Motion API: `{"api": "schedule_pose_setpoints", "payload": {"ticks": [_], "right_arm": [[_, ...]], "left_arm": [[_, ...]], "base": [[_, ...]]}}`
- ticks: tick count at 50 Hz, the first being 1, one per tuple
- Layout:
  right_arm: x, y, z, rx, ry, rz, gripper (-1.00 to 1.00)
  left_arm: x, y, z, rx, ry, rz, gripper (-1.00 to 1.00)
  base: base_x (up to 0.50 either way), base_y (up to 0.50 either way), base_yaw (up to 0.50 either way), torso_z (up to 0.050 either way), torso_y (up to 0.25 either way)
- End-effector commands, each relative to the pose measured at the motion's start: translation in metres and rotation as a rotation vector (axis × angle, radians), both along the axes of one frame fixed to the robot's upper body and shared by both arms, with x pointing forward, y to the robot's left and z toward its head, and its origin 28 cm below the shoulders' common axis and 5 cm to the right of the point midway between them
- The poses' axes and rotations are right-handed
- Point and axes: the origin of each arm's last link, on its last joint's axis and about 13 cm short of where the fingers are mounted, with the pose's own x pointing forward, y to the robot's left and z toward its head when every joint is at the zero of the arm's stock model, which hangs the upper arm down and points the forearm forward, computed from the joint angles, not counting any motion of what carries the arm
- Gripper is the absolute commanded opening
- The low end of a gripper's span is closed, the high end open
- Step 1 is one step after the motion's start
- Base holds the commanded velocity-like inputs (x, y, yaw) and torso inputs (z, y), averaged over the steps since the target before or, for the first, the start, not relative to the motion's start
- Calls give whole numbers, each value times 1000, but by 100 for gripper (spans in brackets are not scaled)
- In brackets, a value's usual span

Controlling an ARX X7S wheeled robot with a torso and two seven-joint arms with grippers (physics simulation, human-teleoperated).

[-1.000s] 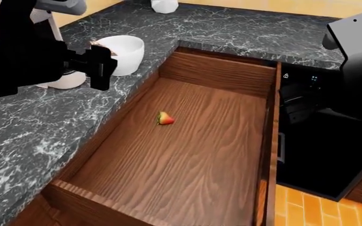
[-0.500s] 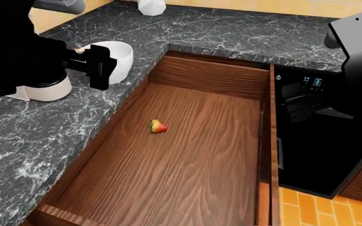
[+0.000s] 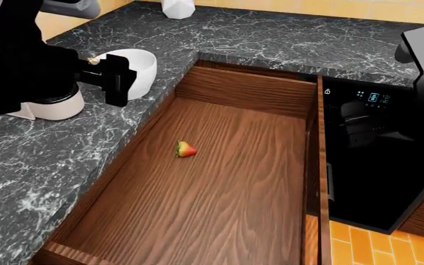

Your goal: Place the bar in the bowl and close the drawer.

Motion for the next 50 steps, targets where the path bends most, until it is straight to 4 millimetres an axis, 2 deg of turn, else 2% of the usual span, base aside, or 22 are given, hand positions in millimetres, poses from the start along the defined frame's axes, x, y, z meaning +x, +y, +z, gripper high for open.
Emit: {"api": "schedule_pose_setpoints", "payload": {"ticks": [1, 11, 16, 21, 28, 34, 42, 50], "right_arm": [[-15, -26, -9, 85, 22, -68, 100], [-41, -52, -15, 152, 0, -99, 100], [-55, -65, -27, 192, 18, -107, 100], [-67, -81, -50, 305, 14, -98, 100], [-58, -99, -81, 446, 17, -96, 100], [-59, -111, -116, 545, 11, -85, 100], [-75, -130, -162, 646, 3, -105, 100], [-93, -140, -186, 768, 7, -72, 100]], "left_arm": [[1, -1, -1, -3, 5, -1, 100], [2, -3, -2, -1, 8, -7, 100], [4, -3, -3, -4, 12, -8, 100], [6, -5, -5, -4, 15, -12, 100], [4, -6, -4, -1, 13, -16, 100], [4, -6, -4, -3, 14, -15, 100], [5, -6, -5, -2, 18, -17, 100], [4, -8, -8, 3, 22, -28, 100]], "base": [[0, 0, 0, 0, 0], [0, 0, 0, 0, 0], [0, 0, 0, 0, 0], [0, 0, 0, 0, 0], [0, 0, 0, 0, 0], [0, 0, 0, 0, 0], [0, 0, 0, 0, 0], [0, 0, 0, 0, 0]]}}
